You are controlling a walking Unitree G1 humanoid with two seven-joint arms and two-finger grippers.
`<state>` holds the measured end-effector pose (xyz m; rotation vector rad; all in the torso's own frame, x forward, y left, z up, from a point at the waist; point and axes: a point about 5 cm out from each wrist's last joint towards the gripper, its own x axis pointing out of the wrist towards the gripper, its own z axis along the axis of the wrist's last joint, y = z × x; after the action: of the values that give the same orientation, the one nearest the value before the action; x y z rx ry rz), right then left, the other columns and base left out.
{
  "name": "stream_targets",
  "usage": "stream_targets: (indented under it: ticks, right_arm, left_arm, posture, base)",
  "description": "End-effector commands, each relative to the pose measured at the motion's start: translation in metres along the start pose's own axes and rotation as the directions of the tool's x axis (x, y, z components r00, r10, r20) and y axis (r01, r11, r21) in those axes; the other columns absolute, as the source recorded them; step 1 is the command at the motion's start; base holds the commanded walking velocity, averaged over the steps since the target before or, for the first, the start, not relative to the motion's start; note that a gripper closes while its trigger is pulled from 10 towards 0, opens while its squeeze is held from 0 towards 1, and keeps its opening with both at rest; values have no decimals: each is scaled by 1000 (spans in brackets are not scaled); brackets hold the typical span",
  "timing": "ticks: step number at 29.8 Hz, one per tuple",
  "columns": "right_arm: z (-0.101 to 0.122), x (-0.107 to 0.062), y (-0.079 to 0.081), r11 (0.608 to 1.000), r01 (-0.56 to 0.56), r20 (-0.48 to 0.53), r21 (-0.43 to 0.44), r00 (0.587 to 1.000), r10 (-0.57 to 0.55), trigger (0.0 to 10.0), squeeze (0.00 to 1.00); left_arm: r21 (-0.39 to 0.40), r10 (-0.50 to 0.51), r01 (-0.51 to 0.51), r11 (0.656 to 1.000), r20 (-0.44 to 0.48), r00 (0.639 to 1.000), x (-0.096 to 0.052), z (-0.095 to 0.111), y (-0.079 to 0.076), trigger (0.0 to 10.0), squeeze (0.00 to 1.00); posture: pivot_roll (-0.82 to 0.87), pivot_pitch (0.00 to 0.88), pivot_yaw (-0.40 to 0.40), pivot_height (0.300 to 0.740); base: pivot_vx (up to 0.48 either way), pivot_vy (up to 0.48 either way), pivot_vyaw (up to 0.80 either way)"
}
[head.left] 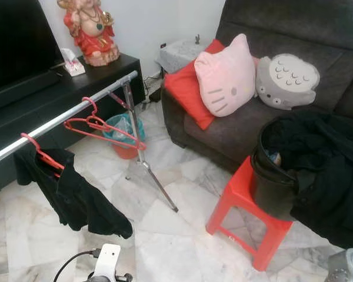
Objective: Hang hanger
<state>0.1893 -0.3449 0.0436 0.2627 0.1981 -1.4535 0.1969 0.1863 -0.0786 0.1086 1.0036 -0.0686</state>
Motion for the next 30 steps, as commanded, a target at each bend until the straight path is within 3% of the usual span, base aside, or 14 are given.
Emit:
stream_targets:
  ticks: [1,11,12,13,19,20,21,22,30]
  right_arm:
    - [-2,1,-3,1000,23,-15,16,1000,-23,0,0]
    - [-8,13,-18,988,131,-107,87,987,-121,0,0]
    - [-9,14,-19,987,132,-113,89,986,-121,3098,0]
    - [-10,15,-18,990,109,-123,85,988,-98,10000,0]
    - [-10,13,-5,998,-6,-103,69,995,13,10000,0]
    - [-10,12,-3,998,-18,-100,67,995,25,10000,75]
    - [-10,12,-2,998,-27,-96,61,995,33,10000,631]
    - [-11,11,1,997,-49,-96,66,994,55,10000,1000]
    - [-12,10,4,996,-60,-87,71,994,66,10000,1000]
  left_arm:
    - [30,13,-13,999,-8,1000,-1,-2,4,10000,0]
    - [31,16,-16,999,-6,1000,-1,-2,5,10000,0]
    - [30,17,-17,999,-6,1000,-1,-2,5,10000,0]
    - [31,17,-17,999,-6,1000,-1,-2,5,10000,0]
    - [33,19,-18,999,-6,1000,-1,-2,5,10000,0]
    - [33,19,-19,999,-6,1000,-1,-2,5,10000,0]
    - [33,20,-20,999,-6,1000,-1,-2,5,10000,0]
    - [33,20,-20,999,-6,1000,-1,-2,5,10000,0]
    - [34,21,-21,999,-6,1000,-1,-2,5,10000,0]
  posture:
    - [-18,0,53,740]
    - [-18,0,52,740]
    - [-18,0,53,740]
    - [-19,0,53,740]
    - [-16,0,54,740]
    - [-16,0,54,740]
    - [-16,0,54,740]
    - [-16,0,54,740]
    - [-14,0,55,740]
  base:
    - [0,0,0]
    - [0,0,0]
    - [0,0,0]
    - [0,0,0]
    - [0,0,0]
    - [0,0,0]
    - [0,0,0]
    - [0,0,0]
    - [0,0,0]
